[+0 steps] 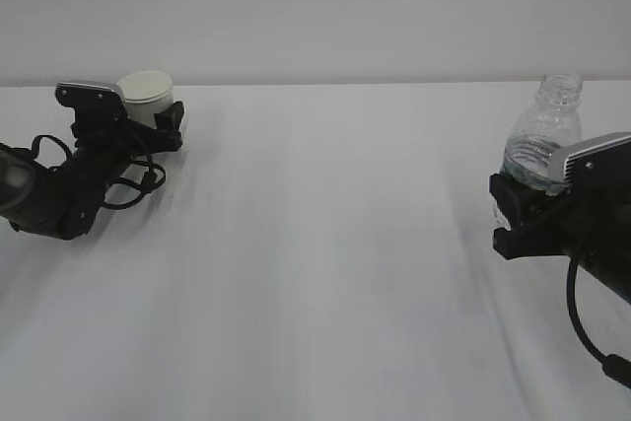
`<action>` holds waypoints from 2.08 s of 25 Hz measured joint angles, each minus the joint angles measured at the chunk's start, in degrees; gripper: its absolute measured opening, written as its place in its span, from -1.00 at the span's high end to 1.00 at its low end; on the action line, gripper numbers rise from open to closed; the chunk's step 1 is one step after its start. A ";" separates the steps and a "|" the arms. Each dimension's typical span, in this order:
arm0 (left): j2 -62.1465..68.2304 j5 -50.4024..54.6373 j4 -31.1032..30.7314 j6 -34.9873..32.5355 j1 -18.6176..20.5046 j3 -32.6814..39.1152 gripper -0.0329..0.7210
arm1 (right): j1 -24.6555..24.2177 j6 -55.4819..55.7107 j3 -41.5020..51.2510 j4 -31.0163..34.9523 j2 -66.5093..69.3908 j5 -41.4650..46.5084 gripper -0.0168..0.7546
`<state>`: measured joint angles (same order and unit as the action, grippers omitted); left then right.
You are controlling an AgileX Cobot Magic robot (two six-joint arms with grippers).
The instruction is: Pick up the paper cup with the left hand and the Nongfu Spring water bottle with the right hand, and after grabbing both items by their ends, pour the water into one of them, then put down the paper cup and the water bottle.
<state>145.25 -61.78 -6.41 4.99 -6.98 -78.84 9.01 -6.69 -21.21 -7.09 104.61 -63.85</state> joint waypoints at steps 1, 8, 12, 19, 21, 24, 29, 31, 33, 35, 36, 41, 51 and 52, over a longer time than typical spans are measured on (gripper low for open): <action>0.00 0.00 0.00 0.00 0.00 0.00 -0.80 | 0.00 0.00 0.00 0.00 0.00 0.00 0.01; 0.00 0.00 0.34 0.00 0.00 0.00 -0.50 | 0.00 -0.09 0.00 0.00 0.00 0.00 0.01; 0.00 0.00 0.34 0.00 0.00 0.00 -0.36 | 0.00 -0.09 0.00 0.00 0.00 0.00 0.01; 0.00 -0.10 0.34 0.00 0.00 0.00 -0.24 | 0.00 -0.09 0.00 0.00 0.00 0.00 0.01; 0.00 -0.10 -0.21 0.00 0.00 0.00 -0.24 | 0.00 -0.09 0.00 0.00 0.00 0.00 0.01; 0.00 -0.22 -1.56 0.00 0.00 0.12 -0.24 | 0.00 -0.09 0.00 0.00 0.00 0.00 0.01; -2.46 0.03 -2.20 0.00 0.00 3.74 -0.25 | 0.00 -0.09 0.00 0.00 0.00 0.00 0.01; -4.43 0.41 -2.46 0.00 0.00 5.64 -0.25 | 0.00 -0.09 0.00 0.00 0.00 0.00 0.01; -6.68 0.41 -3.04 0.00 0.04 7.53 -0.25 | 0.00 -0.09 0.00 0.00 0.00 0.00 0.01; -9.31 0.41 -3.56 0.00 0.04 9.57 -0.25 | 0.00 -0.09 0.00 0.00 0.00 0.00 0.01; -10.38 0.41 -3.56 0.00 0.04 10.75 -0.25 | 0.00 -0.09 0.00 0.11 0.00 0.00 0.01; -15.60 0.54 -5.12 0.00 0.04 15.98 -0.25 | 0.00 -0.09 0.00 0.34 0.00 0.00 0.01; -20.50 0.68 -24.83 11.30 0.04 20.40 -0.25 | 0.00 -0.09 0.00 0.37 0.00 0.00 0.01; -20.64 0.68 -26.94 13.24 0.04 20.40 -0.25 | 0.00 -0.09 0.00 0.47 0.00 0.00 0.01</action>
<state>124.61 -61.10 -33.35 18.23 -6.94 -58.44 9.01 -6.79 -21.21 -6.62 104.61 -63.85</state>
